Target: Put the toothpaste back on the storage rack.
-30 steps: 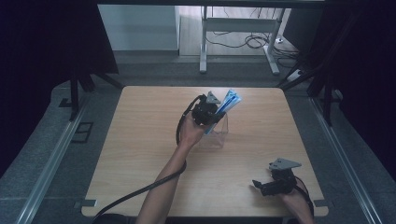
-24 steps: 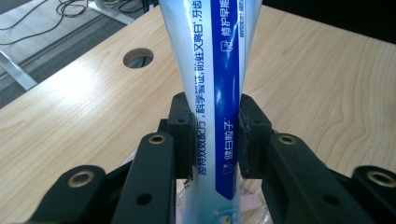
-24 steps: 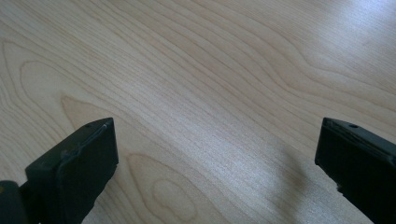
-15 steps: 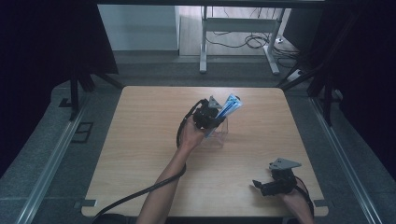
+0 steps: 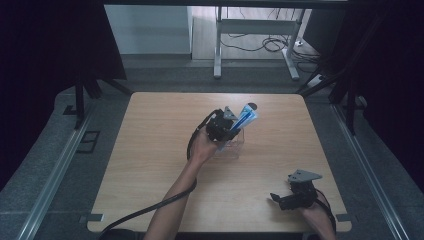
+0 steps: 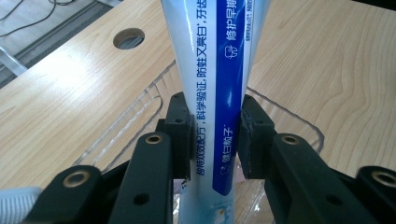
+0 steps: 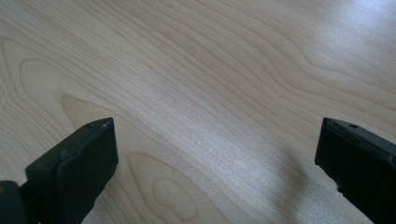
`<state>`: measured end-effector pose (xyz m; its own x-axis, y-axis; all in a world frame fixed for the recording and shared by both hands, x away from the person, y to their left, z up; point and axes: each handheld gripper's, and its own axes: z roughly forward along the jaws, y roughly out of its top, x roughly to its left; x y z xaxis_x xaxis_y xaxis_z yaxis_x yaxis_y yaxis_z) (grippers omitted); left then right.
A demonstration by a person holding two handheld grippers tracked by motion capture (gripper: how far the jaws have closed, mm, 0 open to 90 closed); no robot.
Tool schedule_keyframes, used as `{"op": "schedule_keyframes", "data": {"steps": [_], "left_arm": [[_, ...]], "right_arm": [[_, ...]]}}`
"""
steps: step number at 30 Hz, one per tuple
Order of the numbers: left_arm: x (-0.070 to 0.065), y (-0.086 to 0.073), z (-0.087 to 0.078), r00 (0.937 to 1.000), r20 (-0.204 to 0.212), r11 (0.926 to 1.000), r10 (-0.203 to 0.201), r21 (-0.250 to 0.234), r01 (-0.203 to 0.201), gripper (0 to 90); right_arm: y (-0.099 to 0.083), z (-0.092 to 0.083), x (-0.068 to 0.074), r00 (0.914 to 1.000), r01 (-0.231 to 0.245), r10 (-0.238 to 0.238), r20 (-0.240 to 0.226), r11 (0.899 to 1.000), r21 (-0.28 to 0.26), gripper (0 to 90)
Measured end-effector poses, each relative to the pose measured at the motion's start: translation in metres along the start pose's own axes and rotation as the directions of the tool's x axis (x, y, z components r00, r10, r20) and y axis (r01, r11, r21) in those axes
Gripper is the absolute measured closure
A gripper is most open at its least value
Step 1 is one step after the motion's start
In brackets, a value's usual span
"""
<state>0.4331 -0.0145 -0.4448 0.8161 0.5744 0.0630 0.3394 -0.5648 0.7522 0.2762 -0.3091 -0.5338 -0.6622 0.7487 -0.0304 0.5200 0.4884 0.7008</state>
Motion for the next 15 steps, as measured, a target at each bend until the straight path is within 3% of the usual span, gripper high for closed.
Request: {"op": "schedule_keyframes", "data": {"steps": [9,15], "left_arm": [[-0.0005,-0.0069,-0.0034,0.9999,0.014,0.9996,0.008,0.025,-0.008,68.1],[-0.0013,-0.008,-0.0024,0.9993,0.033,0.9995,-0.016,0.029,0.015,66.9]], "right_arm": [[0.0003,0.0009,0.0012,1.0,0.004,-0.004,-0.002,1.0,0.005,0.0],[0.0004,0.0012,0.0018,1.0,0.005,-0.005,-0.004,1.0,0.009,0.0]]}}
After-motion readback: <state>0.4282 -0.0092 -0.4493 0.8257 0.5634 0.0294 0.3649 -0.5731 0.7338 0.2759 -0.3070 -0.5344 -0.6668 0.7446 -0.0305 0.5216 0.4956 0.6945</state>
